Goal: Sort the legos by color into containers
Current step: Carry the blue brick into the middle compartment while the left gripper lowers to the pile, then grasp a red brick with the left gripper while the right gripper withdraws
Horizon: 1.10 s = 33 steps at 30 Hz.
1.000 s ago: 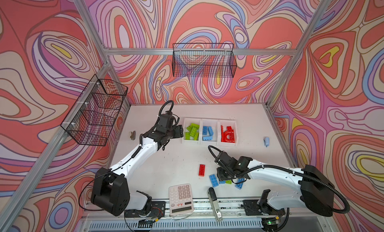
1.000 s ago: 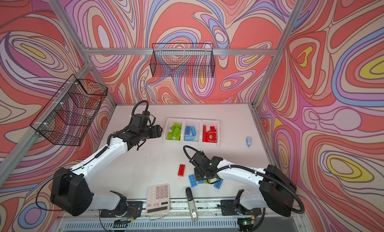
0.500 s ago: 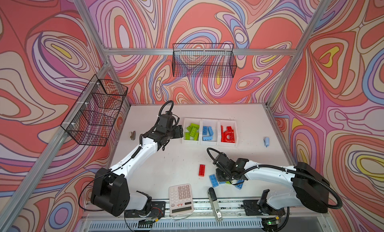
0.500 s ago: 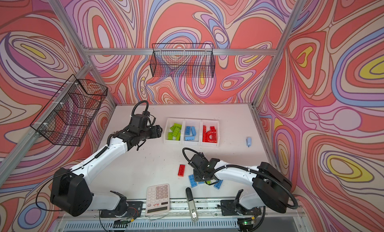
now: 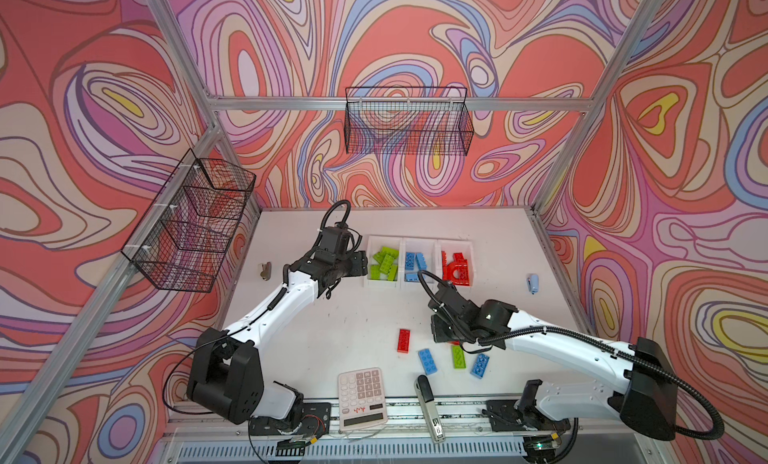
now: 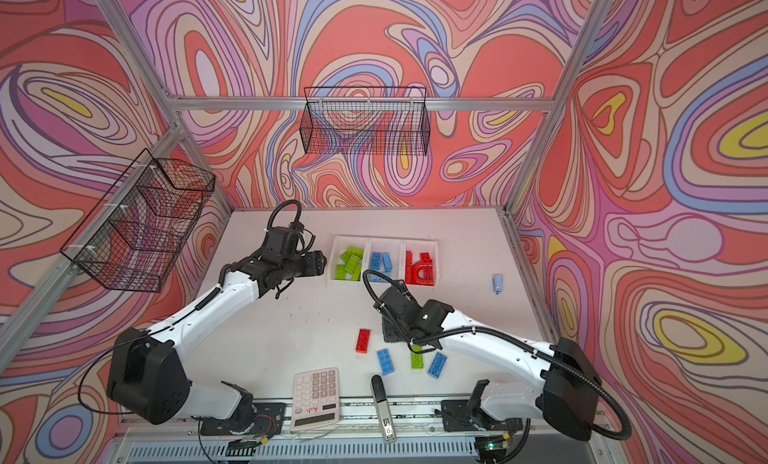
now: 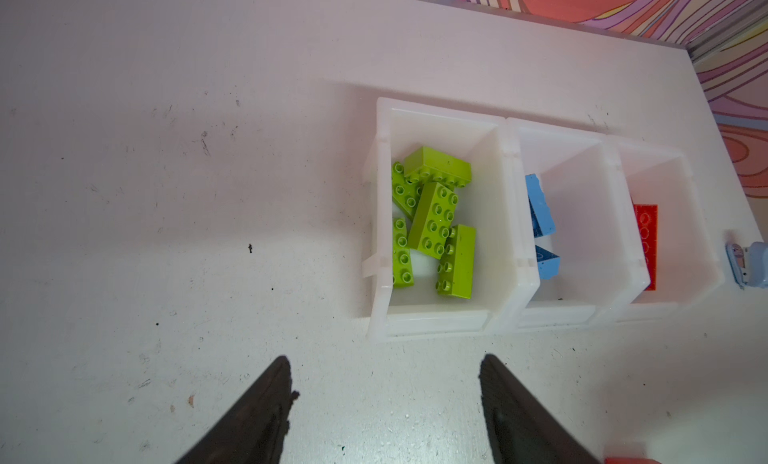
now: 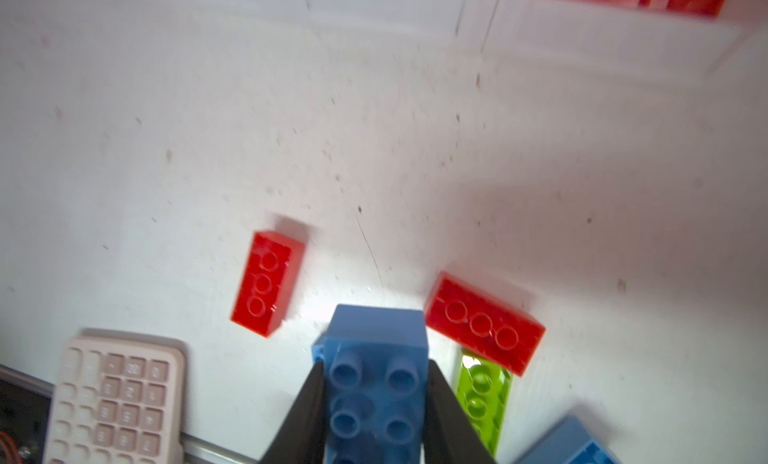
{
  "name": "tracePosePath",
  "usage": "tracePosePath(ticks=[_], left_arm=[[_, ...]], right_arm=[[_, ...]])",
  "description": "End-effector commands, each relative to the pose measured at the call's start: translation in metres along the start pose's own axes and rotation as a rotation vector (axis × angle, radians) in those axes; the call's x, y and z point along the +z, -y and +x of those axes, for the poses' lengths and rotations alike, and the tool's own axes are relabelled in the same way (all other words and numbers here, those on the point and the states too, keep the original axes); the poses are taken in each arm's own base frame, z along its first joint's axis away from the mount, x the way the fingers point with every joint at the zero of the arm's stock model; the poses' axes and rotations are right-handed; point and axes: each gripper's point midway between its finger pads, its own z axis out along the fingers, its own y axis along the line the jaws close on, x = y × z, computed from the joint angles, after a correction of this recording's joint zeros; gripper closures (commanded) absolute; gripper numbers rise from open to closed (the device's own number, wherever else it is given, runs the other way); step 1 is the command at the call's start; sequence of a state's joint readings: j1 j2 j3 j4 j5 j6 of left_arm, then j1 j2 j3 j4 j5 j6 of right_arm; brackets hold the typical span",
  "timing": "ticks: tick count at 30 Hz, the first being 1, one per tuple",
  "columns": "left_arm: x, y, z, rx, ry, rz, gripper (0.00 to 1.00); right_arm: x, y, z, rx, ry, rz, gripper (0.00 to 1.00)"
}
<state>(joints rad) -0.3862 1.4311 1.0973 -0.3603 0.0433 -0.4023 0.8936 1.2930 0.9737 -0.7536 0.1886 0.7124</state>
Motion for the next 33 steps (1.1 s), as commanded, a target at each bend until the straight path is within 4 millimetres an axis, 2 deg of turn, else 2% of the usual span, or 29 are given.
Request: tracePosePath(ticks=[1,7,13,16,20,23,26,29,33], left_arm=[[-0.007,0.003,-0.003,0.015,-0.008,0.014,0.27],[-0.019,-0.001,0.006,-0.008,-0.005,0.012,0.27],[-0.024,-0.005,0.025,-0.051,-0.023,0.013,0.28],[-0.027,-0.009,0.034,-0.007,-0.04,-0.039,0.28],[-0.036,-0.007,0.044,0.03,-0.059,-0.063,0.27],[-0.04,0.003,0.053,0.059,-0.062,-0.047,0.26],[-0.039,0.014,0.066,0.073,-0.092,-0.026,0.25],[-0.035,0.029,0.081,0.097,-0.133,-0.001,0.23],[-0.031,0.057,0.11,0.156,-0.205,0.035,0.22]], right_arm=[[0.003,0.018,-0.041,0.004,0.055,0.054,0.74],[0.029,0.018,-0.123,0.033,0.148,-0.001,0.73],[0.066,0.023,-0.184,0.036,0.175,-0.011,0.7],[0.092,0.027,-0.198,0.044,0.156,-0.016,0.66],[0.117,0.021,-0.205,0.048,0.144,-0.043,0.63],[0.126,0.019,-0.209,0.05,0.143,-0.047,0.52],[0.124,0.019,-0.214,0.057,0.159,-0.044,0.44],[0.113,0.023,-0.216,0.06,0.176,-0.039,0.41],[0.088,0.044,-0.212,0.09,0.208,-0.013,0.4]])
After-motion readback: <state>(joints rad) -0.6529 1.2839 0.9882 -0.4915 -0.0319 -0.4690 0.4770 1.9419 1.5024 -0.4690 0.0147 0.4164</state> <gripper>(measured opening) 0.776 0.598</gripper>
